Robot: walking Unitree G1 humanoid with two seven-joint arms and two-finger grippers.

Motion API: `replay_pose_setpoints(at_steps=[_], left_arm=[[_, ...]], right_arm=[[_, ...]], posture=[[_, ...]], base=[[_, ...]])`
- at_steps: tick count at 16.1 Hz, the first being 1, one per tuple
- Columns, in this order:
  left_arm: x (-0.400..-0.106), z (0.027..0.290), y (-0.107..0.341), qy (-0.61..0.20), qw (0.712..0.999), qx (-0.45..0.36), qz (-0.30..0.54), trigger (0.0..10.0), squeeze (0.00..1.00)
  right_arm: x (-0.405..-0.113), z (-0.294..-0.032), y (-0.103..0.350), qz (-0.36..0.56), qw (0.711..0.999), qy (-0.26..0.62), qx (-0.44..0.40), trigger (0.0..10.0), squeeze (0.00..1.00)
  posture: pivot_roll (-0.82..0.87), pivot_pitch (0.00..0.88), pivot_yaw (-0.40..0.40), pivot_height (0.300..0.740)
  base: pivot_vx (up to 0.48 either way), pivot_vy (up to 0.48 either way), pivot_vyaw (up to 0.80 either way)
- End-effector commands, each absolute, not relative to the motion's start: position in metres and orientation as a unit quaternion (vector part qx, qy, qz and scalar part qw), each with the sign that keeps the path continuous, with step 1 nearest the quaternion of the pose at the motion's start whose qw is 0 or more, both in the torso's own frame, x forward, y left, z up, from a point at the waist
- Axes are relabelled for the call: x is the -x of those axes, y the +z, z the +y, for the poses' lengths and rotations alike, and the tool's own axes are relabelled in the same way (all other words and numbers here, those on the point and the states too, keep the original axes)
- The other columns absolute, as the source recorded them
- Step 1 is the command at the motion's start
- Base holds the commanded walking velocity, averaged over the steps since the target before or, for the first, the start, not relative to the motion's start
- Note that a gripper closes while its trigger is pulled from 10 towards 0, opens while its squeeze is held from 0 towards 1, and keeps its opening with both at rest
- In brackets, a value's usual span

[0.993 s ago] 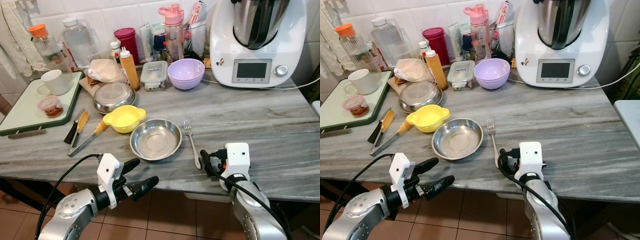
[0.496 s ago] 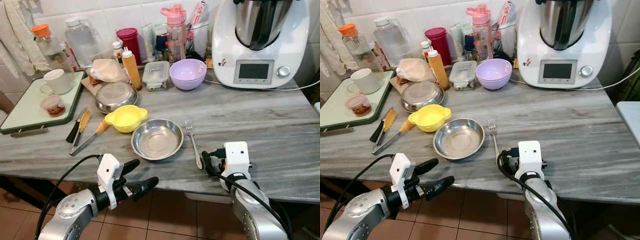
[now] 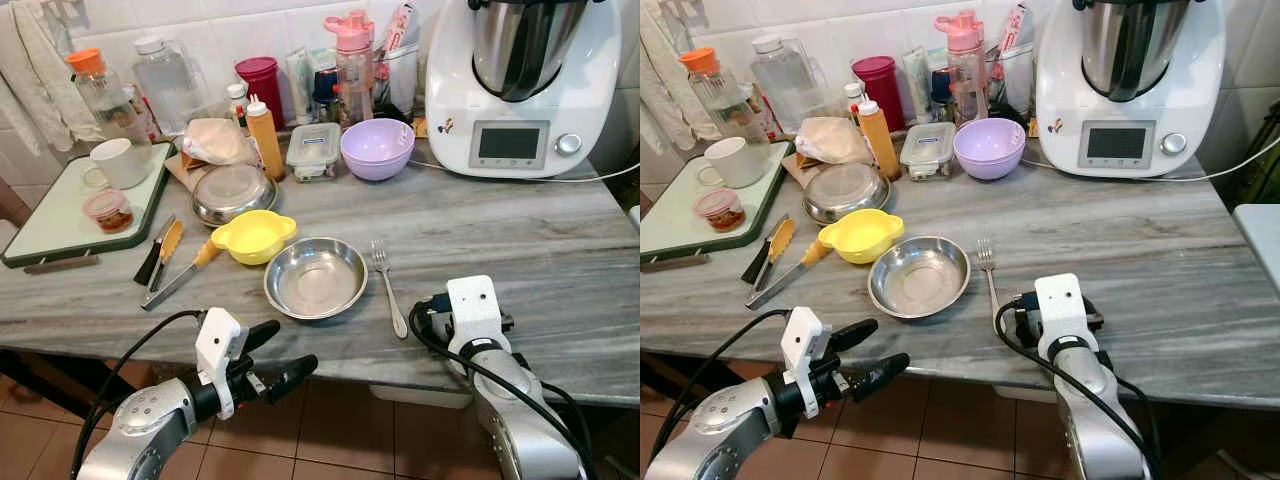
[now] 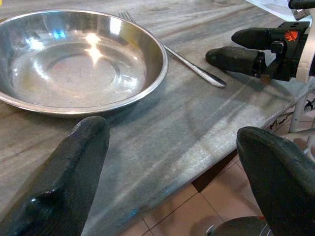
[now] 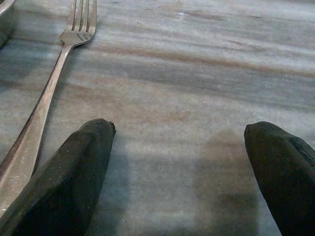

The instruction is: Setting the table

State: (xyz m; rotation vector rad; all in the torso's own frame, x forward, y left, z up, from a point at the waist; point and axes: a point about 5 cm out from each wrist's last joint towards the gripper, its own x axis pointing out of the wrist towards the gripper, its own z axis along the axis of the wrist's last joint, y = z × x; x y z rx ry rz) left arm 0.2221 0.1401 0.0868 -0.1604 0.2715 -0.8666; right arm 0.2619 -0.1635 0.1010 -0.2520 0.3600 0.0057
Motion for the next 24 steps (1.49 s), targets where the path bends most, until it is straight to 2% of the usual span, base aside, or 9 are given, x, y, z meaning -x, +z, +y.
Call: replay_pose_setpoints(at_steps=[1, 6, 13, 20, 24], left_arm=[[-0.224, 0.144, 0.087, -0.412, 0.898, 0.076, 0.134, 10.0, 0.00], [-0.225, 0.145, 0.088, -0.412, 0.898, 0.074, 0.135, 10.0, 0.00], [-0.224, 0.147, 0.088, -0.410, 0.899, 0.073, 0.137, 10.0, 0.00], [-0.222, 0.148, 0.088, -0.412, 0.898, 0.070, 0.139, 10.0, 0.00], [-0.222, 0.146, 0.087, -0.410, 0.899, 0.070, 0.138, 10.0, 0.00]], right_arm=[[-0.262, -0.164, 0.095, 0.196, 0.970, 0.002, 0.143, 10.0, 0.00], [-0.269, -0.144, 0.099, 0.181, 0.971, 0.045, 0.146, 10.0, 0.00], [-0.264, -0.128, 0.098, 0.179, 0.972, 0.091, 0.120, 10.0, 0.00], [-0.261, -0.128, 0.097, 0.179, 0.973, 0.095, 0.108, 10.0, 0.00], [-0.257, -0.138, 0.107, 0.139, 0.982, 0.082, 0.099, 10.0, 0.00]], posture=[[-0.07, 0.022, 0.135, 0.740], [-0.07, 0.022, 0.137, 0.740], [-0.06, 0.023, 0.139, 0.740], [-0.06, 0.025, 0.143, 0.740], [-0.06, 0.018, 0.137, 0.740]], base=[[0.000, 0.000, 0.00], [0.000, 0.000, 0.00], [0.000, 0.000, 0.00], [0.000, 0.000, 0.00], [0.000, 0.000, 0.00]])
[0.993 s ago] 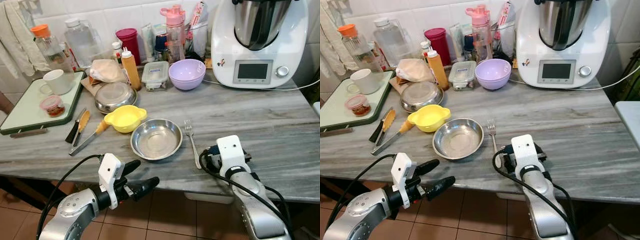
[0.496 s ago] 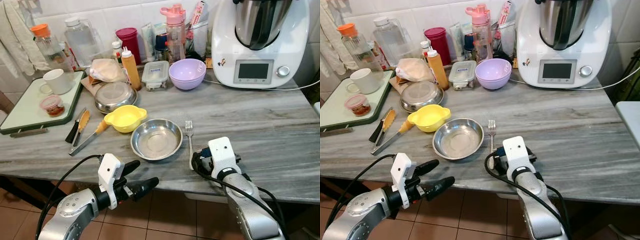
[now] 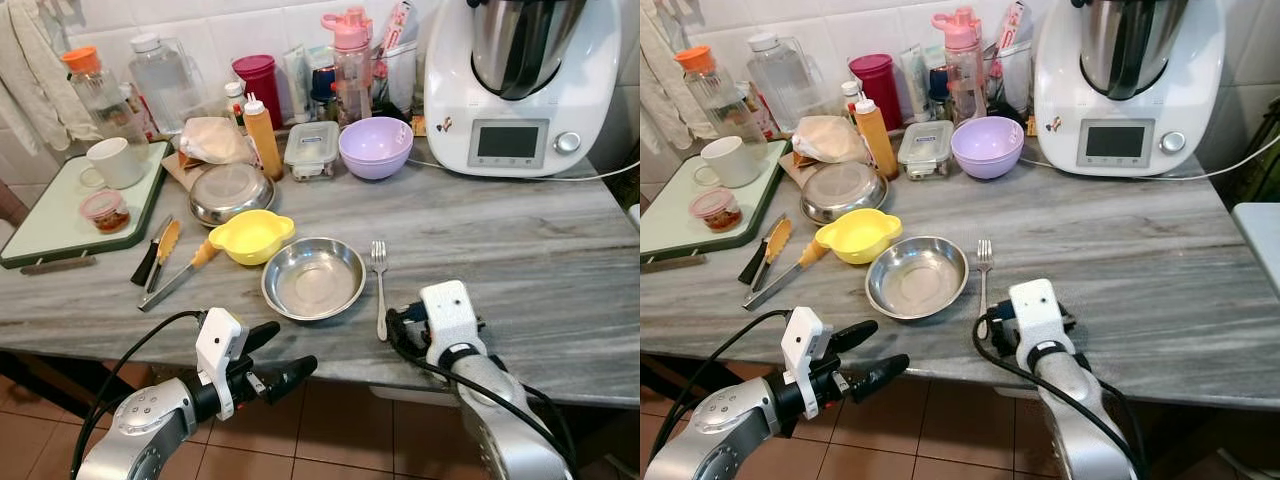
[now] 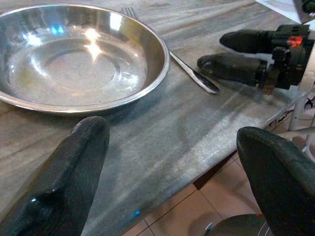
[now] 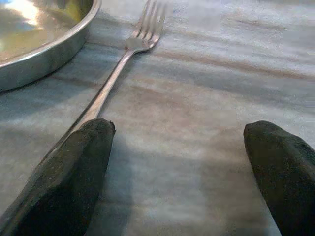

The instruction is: Setting the table

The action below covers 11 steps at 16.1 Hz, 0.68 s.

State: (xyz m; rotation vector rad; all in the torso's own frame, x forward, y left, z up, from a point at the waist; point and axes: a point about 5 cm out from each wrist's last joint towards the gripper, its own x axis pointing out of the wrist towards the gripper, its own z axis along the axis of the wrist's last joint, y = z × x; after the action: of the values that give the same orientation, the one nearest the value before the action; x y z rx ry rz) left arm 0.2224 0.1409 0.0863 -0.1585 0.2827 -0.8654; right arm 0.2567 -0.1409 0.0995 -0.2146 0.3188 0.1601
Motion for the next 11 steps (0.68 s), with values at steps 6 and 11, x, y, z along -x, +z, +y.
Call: replay_pose_setpoints(at_steps=[6, 11], left_arm=[[-0.226, 0.144, 0.089, -0.392, 0.910, 0.075, 0.114, 10.0, 0.00], [-0.230, 0.156, 0.096, -0.228, 0.971, 0.064, 0.020, 10.0, 0.00]], right_arm=[[-0.257, -0.143, 0.142, 0.006, 0.990, 0.068, 0.120, 10.0, 0.00], [-0.263, -0.158, 0.147, -0.032, 0.997, 0.012, 0.069, 10.0, 0.00]], posture=[[-0.07, 0.002, 0.130, 0.740], [-0.07, 0.000, 0.120, 0.740]], base=[[0.000, 0.000, 0.00], [0.000, 0.000, 0.00]])
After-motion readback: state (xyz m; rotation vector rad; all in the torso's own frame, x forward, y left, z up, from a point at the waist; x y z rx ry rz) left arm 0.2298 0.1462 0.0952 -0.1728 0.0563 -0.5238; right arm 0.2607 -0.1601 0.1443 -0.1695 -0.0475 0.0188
